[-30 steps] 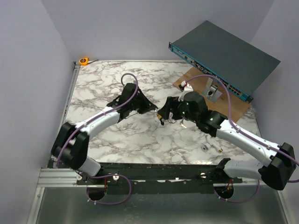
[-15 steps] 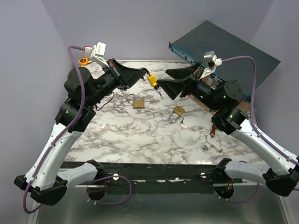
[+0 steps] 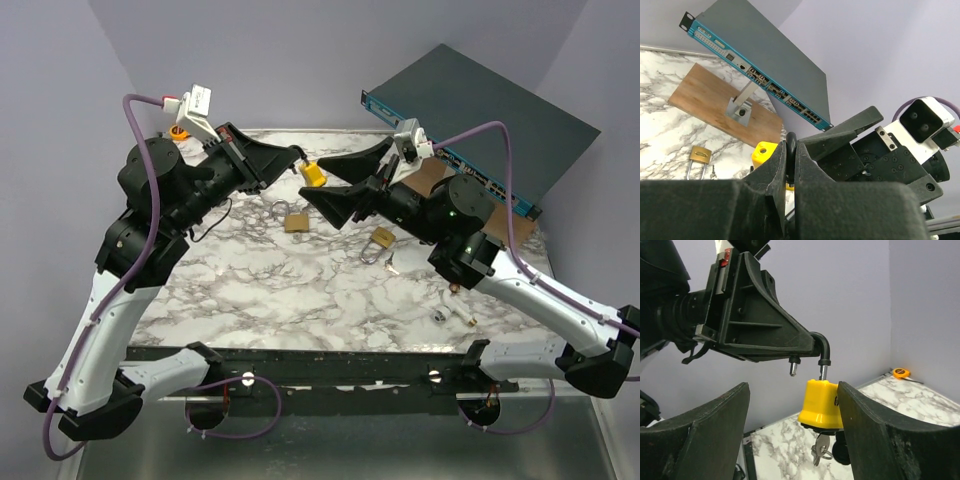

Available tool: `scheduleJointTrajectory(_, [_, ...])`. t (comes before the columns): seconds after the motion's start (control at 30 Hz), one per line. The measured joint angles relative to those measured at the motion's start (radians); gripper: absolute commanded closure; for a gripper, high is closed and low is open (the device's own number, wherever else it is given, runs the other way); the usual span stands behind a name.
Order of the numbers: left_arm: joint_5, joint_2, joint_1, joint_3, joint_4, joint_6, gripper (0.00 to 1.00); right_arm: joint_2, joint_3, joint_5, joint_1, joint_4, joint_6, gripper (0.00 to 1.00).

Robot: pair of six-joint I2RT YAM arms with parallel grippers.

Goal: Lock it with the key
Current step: Lock the lock.

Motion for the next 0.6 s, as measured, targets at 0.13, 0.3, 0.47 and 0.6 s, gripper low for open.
scheduleJointTrajectory(0.13, [-0.001,0.016,-0.019,0.019,-0.013,0.000,1.00,0.010,-0.001,0.047,0.005,0.010,-0.032,0.31])
scheduleJointTrajectory(0.3, [-0.003,0.022,-0.032,0.027,-0.019,-0.001,1.00,0.022,-0.029,0.117,0.005,0.026,-0.053,0.34])
scheduleJointTrajectory(0.47, [-0.003,0.022,-0.038,0.037,-0.019,0.000,1.00,0.035,-0.044,0.145,0.006,0.029,-0.061,0.41])
scheduleJointTrajectory(0.6, [-0.005,0.022,-0.039,0.038,-0.019,0.000,1.00,0.035,-0.063,0.153,0.009,0.056,-0.057,0.50])
